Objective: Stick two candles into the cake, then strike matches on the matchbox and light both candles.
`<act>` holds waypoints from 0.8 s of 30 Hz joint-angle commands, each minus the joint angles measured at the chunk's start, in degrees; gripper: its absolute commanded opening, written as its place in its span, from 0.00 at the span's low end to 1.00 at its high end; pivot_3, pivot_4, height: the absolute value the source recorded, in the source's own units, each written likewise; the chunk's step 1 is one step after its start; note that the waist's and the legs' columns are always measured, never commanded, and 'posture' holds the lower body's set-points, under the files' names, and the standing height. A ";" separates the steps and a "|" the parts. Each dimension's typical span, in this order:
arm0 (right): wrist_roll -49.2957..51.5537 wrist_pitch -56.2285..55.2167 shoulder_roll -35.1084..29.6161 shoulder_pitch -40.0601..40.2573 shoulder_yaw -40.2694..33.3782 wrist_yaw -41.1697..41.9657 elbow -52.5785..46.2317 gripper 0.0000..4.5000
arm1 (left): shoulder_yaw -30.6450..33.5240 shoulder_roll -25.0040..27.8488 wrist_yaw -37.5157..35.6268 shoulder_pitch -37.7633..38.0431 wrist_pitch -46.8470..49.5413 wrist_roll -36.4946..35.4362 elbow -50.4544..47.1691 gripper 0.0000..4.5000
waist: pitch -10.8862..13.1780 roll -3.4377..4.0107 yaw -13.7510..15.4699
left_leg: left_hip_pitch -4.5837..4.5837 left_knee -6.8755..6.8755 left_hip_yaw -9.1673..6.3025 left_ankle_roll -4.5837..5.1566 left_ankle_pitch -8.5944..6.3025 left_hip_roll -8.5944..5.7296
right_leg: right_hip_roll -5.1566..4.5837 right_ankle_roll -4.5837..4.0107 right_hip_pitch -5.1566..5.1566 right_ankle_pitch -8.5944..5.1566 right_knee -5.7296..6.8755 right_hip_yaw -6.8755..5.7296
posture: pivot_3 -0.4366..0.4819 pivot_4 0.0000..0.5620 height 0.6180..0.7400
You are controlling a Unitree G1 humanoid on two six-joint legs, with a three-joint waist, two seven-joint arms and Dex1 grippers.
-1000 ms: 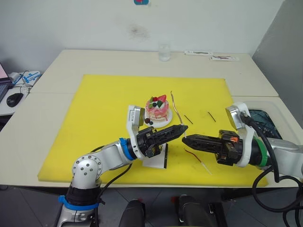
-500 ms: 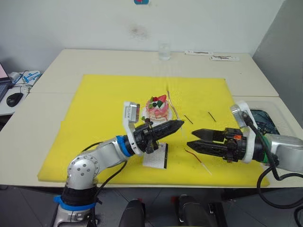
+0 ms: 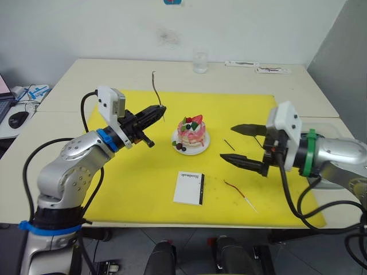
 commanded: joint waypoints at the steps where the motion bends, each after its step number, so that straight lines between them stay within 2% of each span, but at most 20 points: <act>1: -2.06 1.97 2.89 -3.32 1.58 -1.94 0.61 0.90 | -0.19 -1.03 -4.60 -3.97 -4.54 4.16 6.93 0.00 | 0.00 0.00 0.01 | 0.00 -0.01 -0.01 0.00 0.00 0.00 | 0.00 -0.02 0.00 -0.01 0.00 -0.01 | 0.48 0.27 1.00; 8: -8.01 4.28 8.41 -4.87 4.33 -5.35 1.31 0.90 | -1.92 -6.33 -10.22 -9.84 -10.06 10.08 19.33 0.00 | 0.00 0.00 0.05 | -0.02 -0.06 -0.04 0.00 0.00 0.00 | 0.00 0.11 -0.02 0.06 0.04 -0.05 | 0.48 0.27 1.00; 19: -13.48 4.86 13.07 -2.08 6.24 -6.26 -1.29 0.90 | -0.96 -12.04 -12.84 -11.60 -9.83 11.82 25.18 0.00 | 0.00 0.00 -0.05 | -0.01 -0.05 -0.13 0.01 0.00 0.01 | 0.02 0.20 -0.01 0.11 0.11 -0.11 | 0.48 0.27 1.00; 24: -14.91 5.09 14.00 -0.75 6.48 -6.00 -2.27 0.90 | -0.64 -12.99 -13.03 -11.80 -10.12 12.73 25.97 0.00 | 0.00 0.00 -0.07 | 0.01 -0.05 -0.13 0.01 0.00 0.01 | 0.02 0.22 0.01 0.12 0.11 -0.11 | 0.48 0.27 1.00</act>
